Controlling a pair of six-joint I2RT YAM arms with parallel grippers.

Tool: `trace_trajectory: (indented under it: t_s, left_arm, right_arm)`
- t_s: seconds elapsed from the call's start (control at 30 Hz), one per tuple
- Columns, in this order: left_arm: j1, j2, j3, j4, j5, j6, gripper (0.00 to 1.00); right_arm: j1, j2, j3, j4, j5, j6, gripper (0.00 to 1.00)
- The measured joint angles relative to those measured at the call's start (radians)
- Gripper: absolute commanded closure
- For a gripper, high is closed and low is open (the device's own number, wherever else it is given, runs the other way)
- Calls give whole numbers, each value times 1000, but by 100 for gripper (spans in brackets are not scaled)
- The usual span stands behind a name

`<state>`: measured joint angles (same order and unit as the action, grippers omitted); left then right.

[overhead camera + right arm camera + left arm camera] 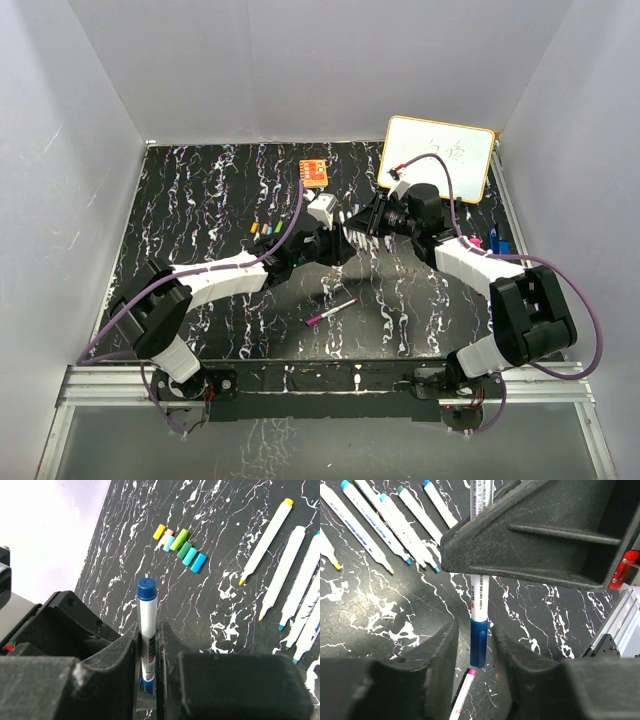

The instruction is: Open the pen caps

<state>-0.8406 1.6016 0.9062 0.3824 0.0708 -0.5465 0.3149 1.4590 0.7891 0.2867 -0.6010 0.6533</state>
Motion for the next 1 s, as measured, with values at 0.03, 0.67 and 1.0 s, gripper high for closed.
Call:
trace_trajectory:
  t_s: [0.03,0.67,1.0]
  left_arm:
    - [0,1,-2,0,2,-2,81]
    - [4,8,-12,40,26,-32,100]
    - [18,-50,-125,180,24,-90,100]
  right_arm:
    - [0,-2,0,0,1,0,100]
    - [19,-15,16,-28,84,-18,100]
    - [56,2,75,-58,101,-42,100]
